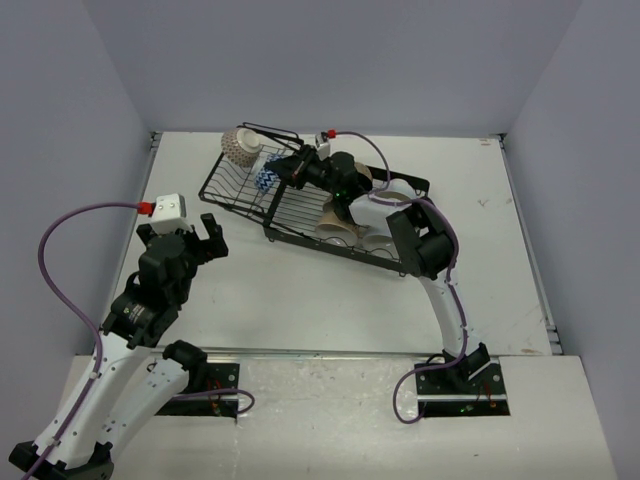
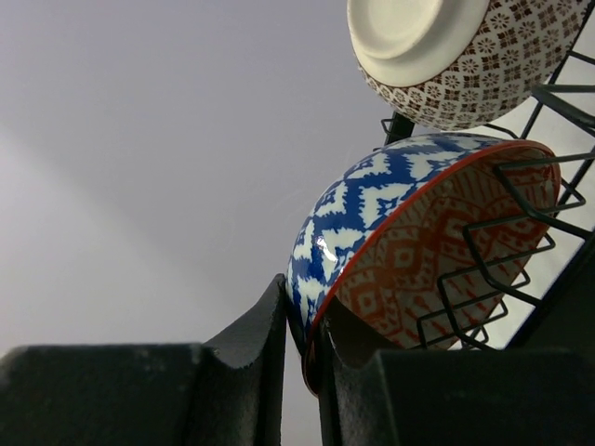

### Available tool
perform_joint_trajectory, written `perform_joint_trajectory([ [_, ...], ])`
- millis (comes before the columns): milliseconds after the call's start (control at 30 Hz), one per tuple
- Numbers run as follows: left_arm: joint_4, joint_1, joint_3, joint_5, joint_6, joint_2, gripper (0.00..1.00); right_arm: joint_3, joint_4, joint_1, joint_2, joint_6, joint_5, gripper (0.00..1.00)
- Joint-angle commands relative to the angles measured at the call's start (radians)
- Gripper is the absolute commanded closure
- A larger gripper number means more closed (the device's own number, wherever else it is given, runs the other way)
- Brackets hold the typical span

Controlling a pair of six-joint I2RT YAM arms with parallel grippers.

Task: Unload the bowls from the dish rack

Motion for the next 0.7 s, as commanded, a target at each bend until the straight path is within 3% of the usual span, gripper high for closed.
perform_joint_trajectory([
  [0, 0.044, 0.006, -0.009, 0.012, 0.024, 0.0, 0.0, 0.058, 0.006, -0.001, -0.065, -0.029, -0.078, 1.0],
  [667, 0.033, 0.009, -0.003, -0.007, 0.023, -0.003, 0.0, 0.245, 0.028, -0.001, -0.067, -0.08, -0.268, 1.0],
])
